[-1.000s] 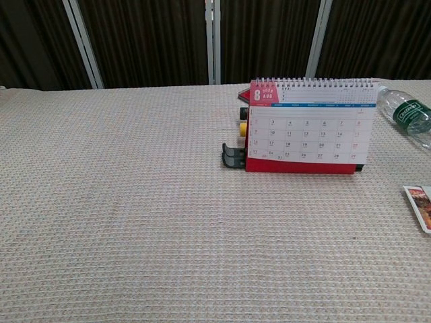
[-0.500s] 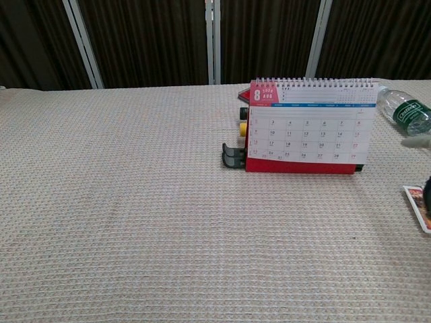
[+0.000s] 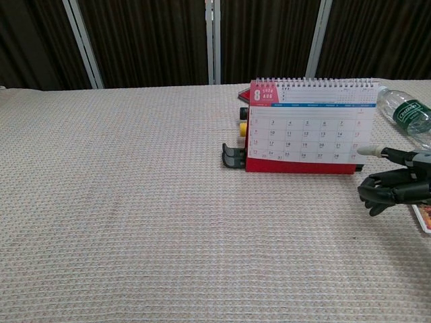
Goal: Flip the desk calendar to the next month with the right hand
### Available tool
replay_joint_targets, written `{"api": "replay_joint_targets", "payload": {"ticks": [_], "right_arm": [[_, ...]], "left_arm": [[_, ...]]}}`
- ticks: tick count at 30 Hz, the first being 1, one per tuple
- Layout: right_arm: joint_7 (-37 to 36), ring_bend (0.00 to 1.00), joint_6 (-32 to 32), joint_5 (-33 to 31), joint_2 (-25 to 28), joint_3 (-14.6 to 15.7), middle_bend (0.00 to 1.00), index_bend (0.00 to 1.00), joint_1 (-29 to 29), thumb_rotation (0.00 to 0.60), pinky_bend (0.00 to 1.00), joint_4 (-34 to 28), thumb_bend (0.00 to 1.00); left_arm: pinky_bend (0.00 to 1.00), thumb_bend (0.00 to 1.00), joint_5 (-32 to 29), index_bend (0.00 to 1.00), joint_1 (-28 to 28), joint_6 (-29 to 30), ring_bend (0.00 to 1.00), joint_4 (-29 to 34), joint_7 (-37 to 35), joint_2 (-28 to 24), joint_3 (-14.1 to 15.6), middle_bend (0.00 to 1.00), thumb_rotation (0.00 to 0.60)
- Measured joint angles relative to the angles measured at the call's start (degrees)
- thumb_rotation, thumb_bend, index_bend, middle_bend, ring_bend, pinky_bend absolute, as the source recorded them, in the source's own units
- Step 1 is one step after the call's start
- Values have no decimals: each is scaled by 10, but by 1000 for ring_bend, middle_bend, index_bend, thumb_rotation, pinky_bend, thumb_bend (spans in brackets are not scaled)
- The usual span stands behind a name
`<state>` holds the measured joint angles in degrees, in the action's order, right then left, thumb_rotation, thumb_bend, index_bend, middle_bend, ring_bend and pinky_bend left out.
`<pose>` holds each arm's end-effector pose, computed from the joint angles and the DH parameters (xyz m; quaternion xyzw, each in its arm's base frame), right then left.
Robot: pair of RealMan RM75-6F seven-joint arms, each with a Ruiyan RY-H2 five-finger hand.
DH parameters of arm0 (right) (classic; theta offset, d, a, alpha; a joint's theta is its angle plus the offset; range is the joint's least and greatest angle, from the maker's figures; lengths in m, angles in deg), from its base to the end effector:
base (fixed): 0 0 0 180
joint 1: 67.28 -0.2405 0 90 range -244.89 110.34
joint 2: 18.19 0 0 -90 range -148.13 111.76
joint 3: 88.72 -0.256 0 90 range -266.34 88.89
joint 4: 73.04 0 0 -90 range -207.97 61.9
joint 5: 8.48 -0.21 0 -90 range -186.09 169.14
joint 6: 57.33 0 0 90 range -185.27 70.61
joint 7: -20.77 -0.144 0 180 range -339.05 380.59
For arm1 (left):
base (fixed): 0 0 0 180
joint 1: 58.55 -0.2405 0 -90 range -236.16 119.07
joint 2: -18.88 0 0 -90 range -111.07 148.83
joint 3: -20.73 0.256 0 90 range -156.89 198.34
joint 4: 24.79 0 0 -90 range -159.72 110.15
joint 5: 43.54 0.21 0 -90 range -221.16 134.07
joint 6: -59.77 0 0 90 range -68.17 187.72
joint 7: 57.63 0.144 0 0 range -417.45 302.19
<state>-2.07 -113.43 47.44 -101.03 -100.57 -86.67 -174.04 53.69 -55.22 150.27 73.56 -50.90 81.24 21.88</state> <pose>-0.2287 -0.2480 0.0047 0.3513 -0.7705 0.4510 0.2820 -0.2714 0.1548 0.1537 -0.6446 -0.3317 -0.4148 0.5500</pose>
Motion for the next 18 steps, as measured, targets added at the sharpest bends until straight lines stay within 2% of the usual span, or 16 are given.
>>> {"api": "replay_joint_targets", "payload": {"ticks": [18], "right_arm": [[-1,507,1,-33,-45,-15,576,0,3,600,434,45,293]], "left_arm": [[0,111,10,0,2,5,0,0,0,3,-1,0,600]]}}
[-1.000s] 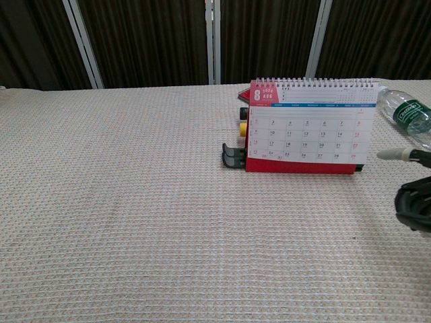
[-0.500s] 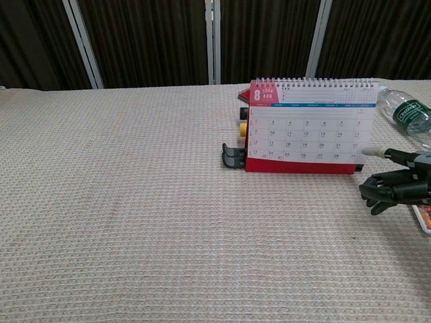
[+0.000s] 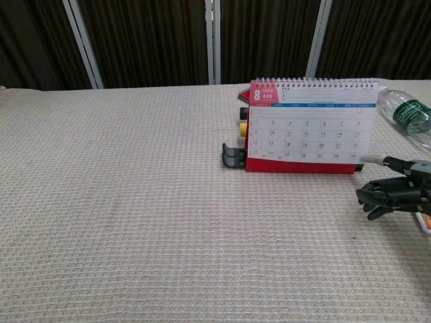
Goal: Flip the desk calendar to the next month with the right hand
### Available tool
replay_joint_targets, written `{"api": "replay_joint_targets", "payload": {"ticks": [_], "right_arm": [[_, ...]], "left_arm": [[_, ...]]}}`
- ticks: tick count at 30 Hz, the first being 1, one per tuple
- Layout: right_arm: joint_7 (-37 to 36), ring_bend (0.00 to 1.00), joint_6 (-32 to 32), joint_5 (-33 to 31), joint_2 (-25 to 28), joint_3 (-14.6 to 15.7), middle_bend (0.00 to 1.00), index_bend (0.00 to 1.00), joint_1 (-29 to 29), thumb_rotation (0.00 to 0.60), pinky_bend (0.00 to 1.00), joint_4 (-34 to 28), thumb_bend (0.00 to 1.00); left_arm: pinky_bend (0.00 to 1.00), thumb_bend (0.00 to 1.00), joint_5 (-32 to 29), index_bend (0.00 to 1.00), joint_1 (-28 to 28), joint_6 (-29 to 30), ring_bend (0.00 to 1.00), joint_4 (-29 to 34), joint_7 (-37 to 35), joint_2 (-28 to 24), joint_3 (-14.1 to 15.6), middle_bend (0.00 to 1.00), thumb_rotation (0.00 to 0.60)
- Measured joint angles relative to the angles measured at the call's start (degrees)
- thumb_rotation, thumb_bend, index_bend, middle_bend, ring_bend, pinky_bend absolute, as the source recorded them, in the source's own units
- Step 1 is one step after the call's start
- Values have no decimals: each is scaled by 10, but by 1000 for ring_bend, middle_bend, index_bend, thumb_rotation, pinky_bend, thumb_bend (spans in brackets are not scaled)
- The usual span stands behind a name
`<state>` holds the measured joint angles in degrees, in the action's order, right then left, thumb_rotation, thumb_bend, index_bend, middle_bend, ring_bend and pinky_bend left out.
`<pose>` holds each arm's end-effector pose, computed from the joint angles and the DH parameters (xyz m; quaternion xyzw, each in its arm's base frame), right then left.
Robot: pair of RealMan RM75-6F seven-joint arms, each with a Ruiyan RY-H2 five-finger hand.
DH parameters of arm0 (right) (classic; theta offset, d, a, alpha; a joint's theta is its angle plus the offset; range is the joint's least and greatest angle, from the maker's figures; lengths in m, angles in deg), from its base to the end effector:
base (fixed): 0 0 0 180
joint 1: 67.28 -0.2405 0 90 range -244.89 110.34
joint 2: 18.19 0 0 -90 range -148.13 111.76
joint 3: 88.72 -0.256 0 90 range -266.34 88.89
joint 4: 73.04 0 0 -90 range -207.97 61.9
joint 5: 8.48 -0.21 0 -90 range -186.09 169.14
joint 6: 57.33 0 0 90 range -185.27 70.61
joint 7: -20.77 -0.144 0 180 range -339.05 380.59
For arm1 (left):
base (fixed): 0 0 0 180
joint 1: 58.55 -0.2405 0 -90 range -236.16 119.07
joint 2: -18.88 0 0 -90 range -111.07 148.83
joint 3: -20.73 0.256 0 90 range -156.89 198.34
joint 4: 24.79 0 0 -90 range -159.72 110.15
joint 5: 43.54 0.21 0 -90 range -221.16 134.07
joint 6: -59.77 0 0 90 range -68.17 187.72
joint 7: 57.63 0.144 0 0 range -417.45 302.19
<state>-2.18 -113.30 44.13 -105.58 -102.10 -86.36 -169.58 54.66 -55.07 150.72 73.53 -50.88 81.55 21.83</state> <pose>-0.2373 -0.2524 -0.0127 0.3136 -0.7834 0.4503 0.2921 -0.2680 0.1551 0.1527 -0.6462 -0.3259 -0.4230 0.5452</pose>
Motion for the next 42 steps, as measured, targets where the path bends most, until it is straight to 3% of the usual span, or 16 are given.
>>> {"api": "replay_joint_targets", "payload": {"ticks": [19,34,42], "right_arm": [[39,507,26,-35,-50,-28,576,0,-34,600,429,54,317],[88,516,33,-71,-89,-62,585,0,-84,600,429,47,343],[106,517,8,-49,-94,-69,588,0,-92,600,429,13,349]], "left_arm": [[0,110,5,0,3,3,0,-6,-19,-2,-1,0,600],[0,110,5,0,3,6,0,-6,-37,-9,0,0,600],[0,111,2,0,6,3,0,-9,-45,-11,-2,0,600]]}}
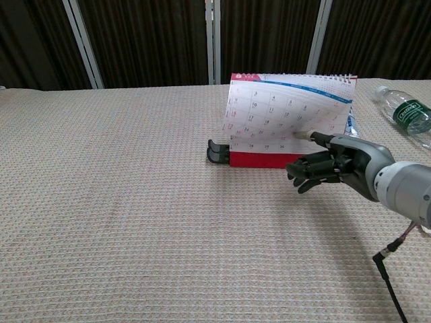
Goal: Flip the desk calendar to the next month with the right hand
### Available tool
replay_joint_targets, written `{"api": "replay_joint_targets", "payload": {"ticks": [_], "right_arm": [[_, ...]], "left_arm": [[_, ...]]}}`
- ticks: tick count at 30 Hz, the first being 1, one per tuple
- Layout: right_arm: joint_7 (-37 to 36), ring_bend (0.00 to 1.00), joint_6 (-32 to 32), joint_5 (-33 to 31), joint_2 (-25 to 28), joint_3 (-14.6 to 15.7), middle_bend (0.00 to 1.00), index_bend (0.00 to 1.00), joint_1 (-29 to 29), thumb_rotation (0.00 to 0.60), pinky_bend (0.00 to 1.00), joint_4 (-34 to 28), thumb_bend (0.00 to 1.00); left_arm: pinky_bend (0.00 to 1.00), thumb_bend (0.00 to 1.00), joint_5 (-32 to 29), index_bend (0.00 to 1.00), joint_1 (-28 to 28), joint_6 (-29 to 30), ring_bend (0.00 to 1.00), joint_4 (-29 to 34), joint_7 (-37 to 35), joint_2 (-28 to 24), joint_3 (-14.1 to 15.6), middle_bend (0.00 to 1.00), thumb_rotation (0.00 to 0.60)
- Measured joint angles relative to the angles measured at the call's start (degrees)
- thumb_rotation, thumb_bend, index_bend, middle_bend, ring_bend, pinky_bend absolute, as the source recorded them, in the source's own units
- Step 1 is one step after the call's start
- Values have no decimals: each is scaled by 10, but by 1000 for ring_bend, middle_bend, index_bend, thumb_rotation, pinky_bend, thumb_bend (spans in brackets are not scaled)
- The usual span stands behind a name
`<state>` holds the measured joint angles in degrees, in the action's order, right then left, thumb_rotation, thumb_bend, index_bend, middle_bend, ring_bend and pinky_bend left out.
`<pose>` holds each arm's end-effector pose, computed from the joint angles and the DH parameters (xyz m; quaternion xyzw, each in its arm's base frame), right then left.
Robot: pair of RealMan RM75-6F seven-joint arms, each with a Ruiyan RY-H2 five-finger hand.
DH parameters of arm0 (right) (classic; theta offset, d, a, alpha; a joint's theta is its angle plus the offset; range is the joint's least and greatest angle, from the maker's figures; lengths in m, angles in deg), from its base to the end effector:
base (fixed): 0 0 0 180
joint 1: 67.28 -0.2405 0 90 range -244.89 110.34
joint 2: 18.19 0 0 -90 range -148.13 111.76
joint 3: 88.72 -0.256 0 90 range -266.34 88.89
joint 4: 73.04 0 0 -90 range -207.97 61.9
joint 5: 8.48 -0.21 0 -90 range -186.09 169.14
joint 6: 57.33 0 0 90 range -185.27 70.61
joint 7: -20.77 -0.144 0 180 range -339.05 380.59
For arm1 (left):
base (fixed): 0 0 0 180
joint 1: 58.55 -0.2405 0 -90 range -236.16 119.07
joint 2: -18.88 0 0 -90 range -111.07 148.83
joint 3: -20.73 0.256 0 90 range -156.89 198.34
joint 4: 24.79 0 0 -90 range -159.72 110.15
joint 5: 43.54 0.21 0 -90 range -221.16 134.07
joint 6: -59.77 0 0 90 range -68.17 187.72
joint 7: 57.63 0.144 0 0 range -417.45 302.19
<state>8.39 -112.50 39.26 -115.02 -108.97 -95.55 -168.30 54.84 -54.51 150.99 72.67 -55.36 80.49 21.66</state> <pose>-0.1557 -0.2942 -0.0440 0.3642 -0.7623 0.4764 0.2437 -0.2701 0.1586 0.1594 -0.6408 -0.3355 -0.4393 0.5328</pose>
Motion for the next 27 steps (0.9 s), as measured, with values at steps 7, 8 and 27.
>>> {"api": "replay_joint_targets", "payload": {"ticks": [7,8,27], "right_arm": [[20,518,-44,29,32,-11,590,0,8,600,429,-79,353],[25,518,-48,31,37,-14,589,0,8,600,429,-89,354],[160,233,-133,-7,132,-118,350,33,-43,600,246,-176,348]], "left_arm": [[0,111,6,0,-1,2,0,5,6,1,3,0,600],[0,110,6,0,-1,3,0,5,6,1,3,0,600],[0,111,6,0,0,0,0,5,2,0,4,0,600]]}}
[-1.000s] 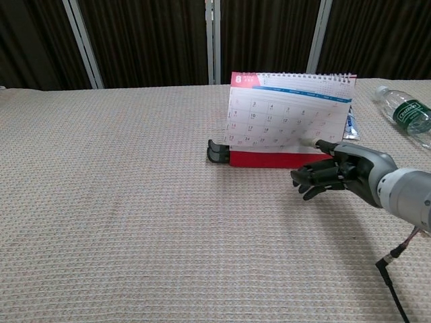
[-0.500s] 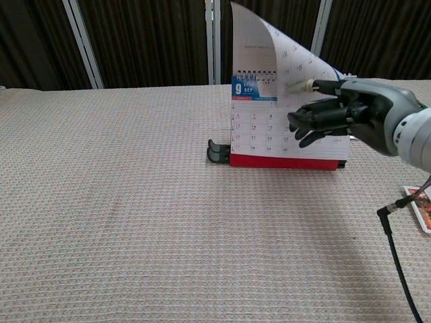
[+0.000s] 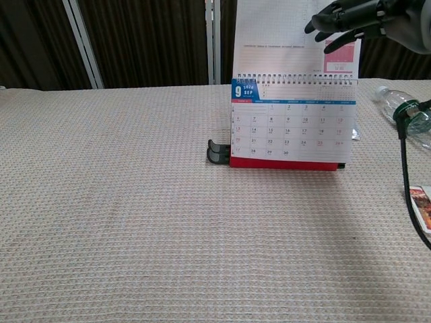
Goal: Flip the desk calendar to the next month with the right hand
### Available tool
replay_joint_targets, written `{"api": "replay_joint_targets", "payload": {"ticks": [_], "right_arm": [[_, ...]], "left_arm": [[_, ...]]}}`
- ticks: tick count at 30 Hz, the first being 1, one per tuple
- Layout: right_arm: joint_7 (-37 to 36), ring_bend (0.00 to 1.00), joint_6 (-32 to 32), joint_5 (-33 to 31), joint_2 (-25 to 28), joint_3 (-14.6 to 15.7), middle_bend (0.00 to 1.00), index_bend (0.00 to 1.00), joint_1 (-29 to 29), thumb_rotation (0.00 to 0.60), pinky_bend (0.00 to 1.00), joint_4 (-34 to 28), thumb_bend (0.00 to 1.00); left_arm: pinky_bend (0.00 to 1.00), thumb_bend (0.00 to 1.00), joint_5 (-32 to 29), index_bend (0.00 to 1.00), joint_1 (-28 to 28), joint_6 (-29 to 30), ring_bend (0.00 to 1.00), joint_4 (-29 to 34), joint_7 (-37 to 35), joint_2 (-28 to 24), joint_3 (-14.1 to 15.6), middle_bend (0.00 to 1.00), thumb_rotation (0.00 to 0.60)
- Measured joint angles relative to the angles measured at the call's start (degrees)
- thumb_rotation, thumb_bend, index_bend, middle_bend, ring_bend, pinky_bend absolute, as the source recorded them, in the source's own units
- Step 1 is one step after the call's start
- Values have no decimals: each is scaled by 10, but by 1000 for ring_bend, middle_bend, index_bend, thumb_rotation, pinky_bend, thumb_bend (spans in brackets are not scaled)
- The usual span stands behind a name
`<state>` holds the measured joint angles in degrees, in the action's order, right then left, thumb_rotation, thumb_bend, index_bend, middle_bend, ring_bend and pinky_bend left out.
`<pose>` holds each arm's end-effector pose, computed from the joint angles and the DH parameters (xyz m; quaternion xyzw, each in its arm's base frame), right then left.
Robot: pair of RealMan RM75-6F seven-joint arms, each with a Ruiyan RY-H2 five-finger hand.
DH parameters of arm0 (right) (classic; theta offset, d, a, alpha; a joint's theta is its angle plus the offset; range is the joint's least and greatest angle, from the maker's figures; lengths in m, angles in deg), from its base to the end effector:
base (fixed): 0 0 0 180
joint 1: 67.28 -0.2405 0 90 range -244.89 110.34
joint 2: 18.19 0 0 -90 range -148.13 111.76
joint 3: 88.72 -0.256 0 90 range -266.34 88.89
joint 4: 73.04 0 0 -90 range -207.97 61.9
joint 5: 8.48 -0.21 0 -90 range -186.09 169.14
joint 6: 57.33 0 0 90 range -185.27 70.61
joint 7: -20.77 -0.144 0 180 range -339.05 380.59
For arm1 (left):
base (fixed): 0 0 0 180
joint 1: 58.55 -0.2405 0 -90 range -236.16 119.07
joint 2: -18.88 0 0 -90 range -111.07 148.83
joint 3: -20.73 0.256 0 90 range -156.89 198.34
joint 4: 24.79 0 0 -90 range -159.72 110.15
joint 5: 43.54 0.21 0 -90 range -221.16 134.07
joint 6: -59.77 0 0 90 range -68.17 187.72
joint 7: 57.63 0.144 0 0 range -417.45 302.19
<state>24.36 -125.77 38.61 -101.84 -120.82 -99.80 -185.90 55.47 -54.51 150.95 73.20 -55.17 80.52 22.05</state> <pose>-0.0924 -0.3325 0.0848 0.4080 -0.6127 0.5967 0.3195 -0.2674 0.1567 0.1573 -0.6434 -0.3371 -0.4412 0.5270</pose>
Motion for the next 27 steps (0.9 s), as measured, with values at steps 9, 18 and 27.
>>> {"api": "replay_joint_targets", "payload": {"ticks": [9,18,27], "right_arm": [[43,0,56,-54,47,19,97,0,-30,600,0,38,261],[51,0,42,10,88,67,59,0,-4,600,0,21,252],[37,0,-6,184,159,169,0,0,84,600,0,-1,203]], "left_arm": [[0,110,-6,0,3,-6,0,-2,-3,0,-1,0,600],[0,110,-9,0,3,-8,0,-3,0,1,-1,0,600],[0,111,-13,0,2,-13,0,-3,18,6,0,0,600]]}}
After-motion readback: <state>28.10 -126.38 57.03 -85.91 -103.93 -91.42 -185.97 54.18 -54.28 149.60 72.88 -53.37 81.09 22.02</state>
